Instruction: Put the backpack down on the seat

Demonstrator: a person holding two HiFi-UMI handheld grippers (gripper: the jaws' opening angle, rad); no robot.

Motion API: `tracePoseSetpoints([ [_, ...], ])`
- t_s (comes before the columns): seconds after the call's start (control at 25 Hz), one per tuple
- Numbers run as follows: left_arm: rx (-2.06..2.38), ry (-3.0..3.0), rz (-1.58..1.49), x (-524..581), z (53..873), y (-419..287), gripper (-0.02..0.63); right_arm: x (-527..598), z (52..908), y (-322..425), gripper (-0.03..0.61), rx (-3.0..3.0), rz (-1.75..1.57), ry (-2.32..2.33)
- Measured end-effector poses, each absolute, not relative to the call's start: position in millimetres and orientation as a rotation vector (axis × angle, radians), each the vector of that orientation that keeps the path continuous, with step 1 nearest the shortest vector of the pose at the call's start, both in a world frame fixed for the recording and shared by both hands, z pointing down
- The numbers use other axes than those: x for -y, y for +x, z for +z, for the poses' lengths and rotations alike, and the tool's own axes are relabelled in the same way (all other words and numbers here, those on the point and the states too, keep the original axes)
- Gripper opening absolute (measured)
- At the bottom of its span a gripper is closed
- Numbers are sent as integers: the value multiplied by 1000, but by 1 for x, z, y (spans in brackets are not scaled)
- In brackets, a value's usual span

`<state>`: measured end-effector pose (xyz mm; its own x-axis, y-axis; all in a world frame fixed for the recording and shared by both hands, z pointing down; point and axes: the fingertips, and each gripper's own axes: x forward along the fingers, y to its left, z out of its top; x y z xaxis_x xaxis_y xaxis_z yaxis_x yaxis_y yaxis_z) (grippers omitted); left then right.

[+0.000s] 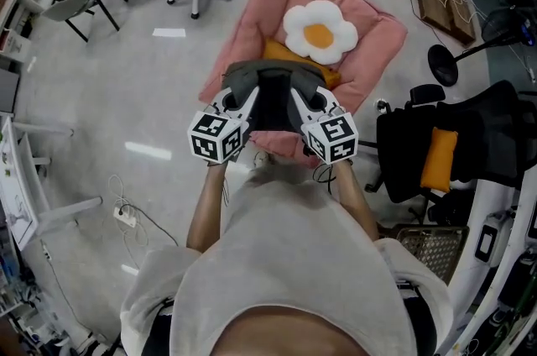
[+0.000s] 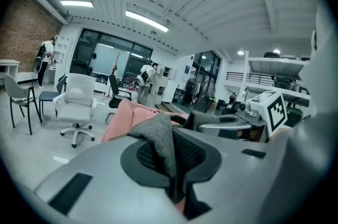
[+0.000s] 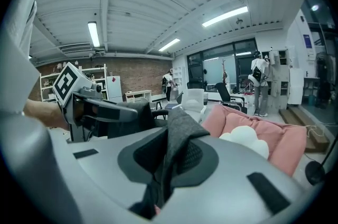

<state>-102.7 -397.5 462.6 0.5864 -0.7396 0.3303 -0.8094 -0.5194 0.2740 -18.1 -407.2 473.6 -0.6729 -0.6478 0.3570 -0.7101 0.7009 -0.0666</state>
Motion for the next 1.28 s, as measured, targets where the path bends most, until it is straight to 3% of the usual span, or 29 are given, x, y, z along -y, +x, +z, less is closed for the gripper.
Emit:
tracePoseSetpoints([
  [1.28,1037,2228,379,450,587,-114,35,452,603,-24,26,2391,647,1086],
])
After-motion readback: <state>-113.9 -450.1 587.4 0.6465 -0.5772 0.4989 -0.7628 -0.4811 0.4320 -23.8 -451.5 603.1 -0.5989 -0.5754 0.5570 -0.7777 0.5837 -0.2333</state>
